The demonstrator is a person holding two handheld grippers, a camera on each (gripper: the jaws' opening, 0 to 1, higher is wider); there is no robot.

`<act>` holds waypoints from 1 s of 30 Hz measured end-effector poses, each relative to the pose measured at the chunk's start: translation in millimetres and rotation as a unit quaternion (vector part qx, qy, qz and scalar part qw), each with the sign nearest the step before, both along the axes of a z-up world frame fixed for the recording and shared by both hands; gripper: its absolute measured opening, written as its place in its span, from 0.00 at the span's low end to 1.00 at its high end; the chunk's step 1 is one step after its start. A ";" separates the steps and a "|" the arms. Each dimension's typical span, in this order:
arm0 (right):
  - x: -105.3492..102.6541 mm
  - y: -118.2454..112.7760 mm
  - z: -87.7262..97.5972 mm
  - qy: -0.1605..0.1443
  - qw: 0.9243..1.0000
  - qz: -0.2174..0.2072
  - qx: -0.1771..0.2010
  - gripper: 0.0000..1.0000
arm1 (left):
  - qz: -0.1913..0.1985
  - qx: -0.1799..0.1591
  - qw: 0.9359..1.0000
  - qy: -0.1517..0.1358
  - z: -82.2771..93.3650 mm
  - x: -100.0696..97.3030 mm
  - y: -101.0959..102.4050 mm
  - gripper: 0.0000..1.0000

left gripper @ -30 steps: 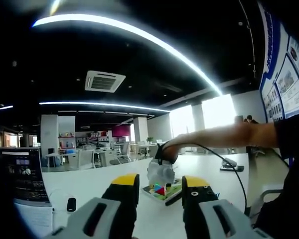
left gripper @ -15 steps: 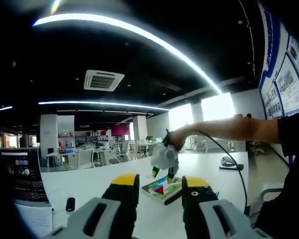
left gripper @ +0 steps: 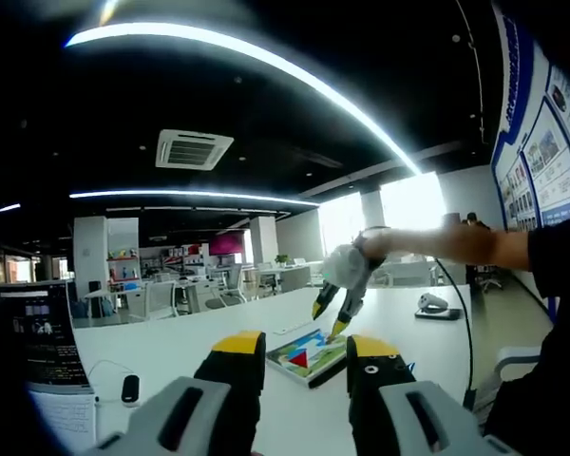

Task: Pick up the tangram pieces one by one and place each piece onto its matching region on the pattern sheet, fitting the shapes together until the outline on the sheet is completely filled by the tangram pieces

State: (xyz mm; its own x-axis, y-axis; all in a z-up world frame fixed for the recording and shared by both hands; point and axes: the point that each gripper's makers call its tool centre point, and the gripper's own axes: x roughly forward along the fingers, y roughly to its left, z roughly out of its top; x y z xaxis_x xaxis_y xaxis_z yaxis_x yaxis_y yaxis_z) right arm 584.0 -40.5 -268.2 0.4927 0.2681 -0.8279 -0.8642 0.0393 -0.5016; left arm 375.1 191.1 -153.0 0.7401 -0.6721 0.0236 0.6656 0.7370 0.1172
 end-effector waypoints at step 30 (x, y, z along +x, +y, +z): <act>-94.7 -62.4 100.5 -0.076 0.884 -0.136 0.441 0.44 | -0.017 0.003 1.000 0.014 -8.3 5.4 -31.4 0.36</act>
State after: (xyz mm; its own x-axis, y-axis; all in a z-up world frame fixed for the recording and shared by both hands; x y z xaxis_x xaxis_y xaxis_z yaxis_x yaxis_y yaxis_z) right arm 489.3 -102.9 -167.7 0.7258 0.6308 -0.2745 -0.6879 0.6688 -0.2819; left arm 380.5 159.7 -161.2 0.7173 -0.6967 -0.0018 0.6932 0.7134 0.1023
